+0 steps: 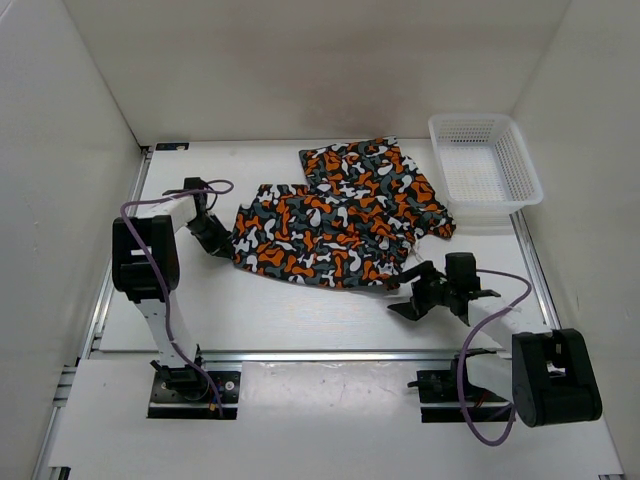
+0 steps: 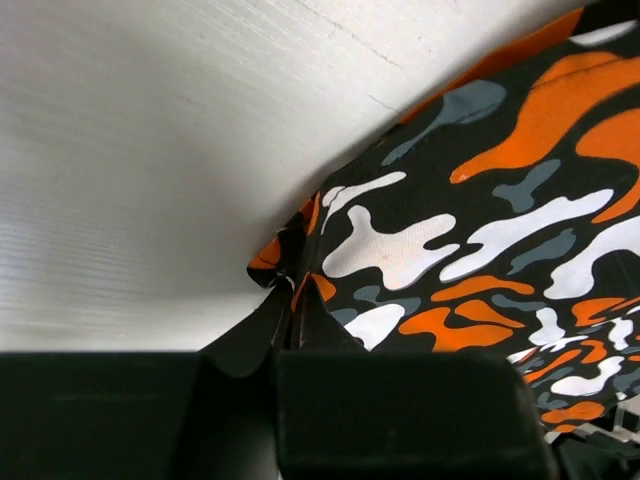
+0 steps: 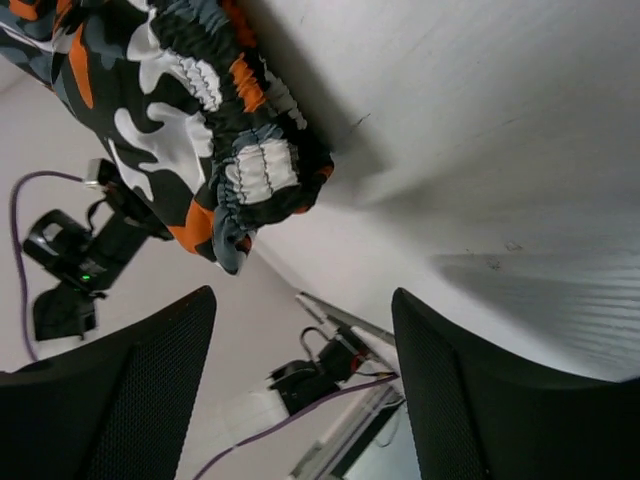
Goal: Fold and stack the shorts
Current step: Flatten the shorts out
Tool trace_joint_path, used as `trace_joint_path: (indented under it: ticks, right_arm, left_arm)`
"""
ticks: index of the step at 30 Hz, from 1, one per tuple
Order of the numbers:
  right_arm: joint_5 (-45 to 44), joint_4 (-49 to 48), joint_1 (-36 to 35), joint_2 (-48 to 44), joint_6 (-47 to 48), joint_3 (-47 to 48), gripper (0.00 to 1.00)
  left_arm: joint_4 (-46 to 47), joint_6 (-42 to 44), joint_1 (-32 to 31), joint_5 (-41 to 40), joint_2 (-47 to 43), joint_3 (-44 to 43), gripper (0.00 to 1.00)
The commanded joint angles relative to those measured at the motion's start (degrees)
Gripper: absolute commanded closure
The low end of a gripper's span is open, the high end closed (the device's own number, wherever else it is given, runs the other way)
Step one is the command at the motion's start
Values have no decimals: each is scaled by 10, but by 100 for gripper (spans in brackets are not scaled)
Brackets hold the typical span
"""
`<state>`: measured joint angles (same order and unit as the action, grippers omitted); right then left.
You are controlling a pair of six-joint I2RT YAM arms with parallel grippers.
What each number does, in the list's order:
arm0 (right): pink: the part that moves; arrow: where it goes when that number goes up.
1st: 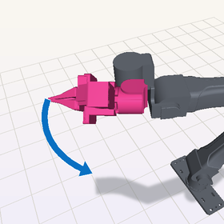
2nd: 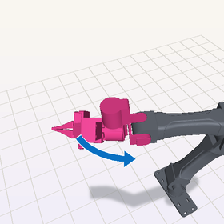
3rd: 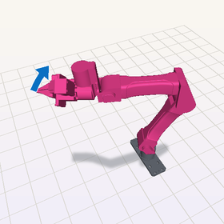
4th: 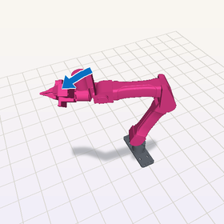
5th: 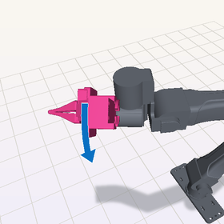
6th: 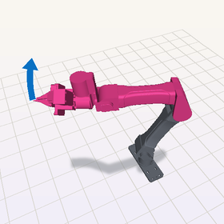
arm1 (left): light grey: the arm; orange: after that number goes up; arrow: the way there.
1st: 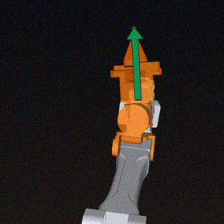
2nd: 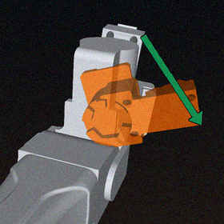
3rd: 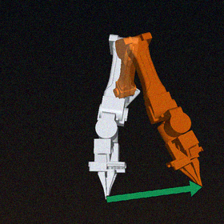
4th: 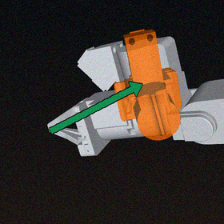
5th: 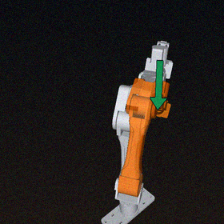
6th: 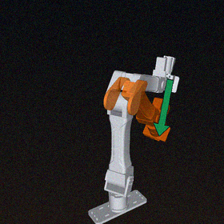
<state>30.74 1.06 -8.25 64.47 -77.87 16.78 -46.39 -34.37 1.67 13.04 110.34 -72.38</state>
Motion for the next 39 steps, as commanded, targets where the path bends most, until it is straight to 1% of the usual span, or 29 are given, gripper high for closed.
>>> trace_joint_path:
  ticks: [1,5,9,12,14,16,17,18,19,20,21,22,24,25,27,28,29,31,32,33,34,35,36,37,38,39]
  right_arm:
    - [39,-96,3,15,-72,5,25]
    - [0,-164,3,29,-121,-16,28]
    - [-6,-156,3,79,-121,7,32]
    - [-36,-156,-9,98,-127,19,39]
    - [-52,-133,-16,98,-127,19,50]
    - [-86,-125,-24,90,-127,33,65]
    - [-97,-91,-24,75,-111,41,86]
    - [-111,-61,-24,67,-74,75,94]
    - [-124,-34,-13,60,-48,98,100]
    - [-142,31,3,55,-21,125,100]
    - [-148,55,13,55,5,154,100]
    - [-148,71,23,55,56,207,100]
    - [-154,121,53,68,101,266,100]
    - [-154,135,60,74,154,328,100]
    - [-178,205,66,86,211,393,100]
    - [-195,229,60,86,258,417,100]
    - [-225,244,47,80,281,447,100]
    - [-268,286,25,61,320,453,100]
    - [-303,299,-8,52,353,438,100]
    - [-344,311,-27,43,363,421,100]
    - [-427,334,-44,24,363,401,100]
    - [-450,339,-61,17,368,350,100]
    - [-467,344,-61,11,359,324,100]
    - [-473,344,-49,5,359,302,86]
    - [-467,344,-40,5,353,270,67]
    - [-449,344,-27,5,353,261,54]
  left_arm:
    - [7,0,1,-1,-3,-20,90]
    - [7,0,1,-1,-9,-14,90]
    - [7,0,1,-1,-16,-9,90]
    - [7,0,1,-1,-22,-9,90]
    - [7,0,1,-1,-22,-9,90]
    - [7,0,1,-1,-27,-9,90]
    - [7,0,1,-1,-27,-9,90]
    - [7,0,1,4,-34,-9,90]
    - [7,0,1,4,-41,-9,90]
    - [7,0,1,13,-41,-15,90]
    - [7,0,1,19,-50,-26,90]
    - [0,0,1,33,-59,-34,90]
    - [-10,-5,6,46,-75,-68,90]
    - [-17,-5,6,58,-81,-82,90]
    - [-29,-11,6,65,-96,-115,90]
    - [-38,-11,6,65,-115,-122,90]
    - [-38,-17,6,65,-127,-122,90]
    - [-38,-24,-7,65,-161,-107,90]
    - [-38,-25,-7,56,-172,-94,90]
    - [-38,-31,-17,49,-181,-78,90]
    - [-38,-38,-36,41,-197,-39,90]
    - [-31,-43,-47,26,-204,-17,90]
    - [-22,-48,-61,26,-210,5,90]
    - [-12,-61,-85,19,-210,46,90]
    - [3,-68,-97,19,-210,60,90]
    - [3,-73,-110,14,-204,70,90]
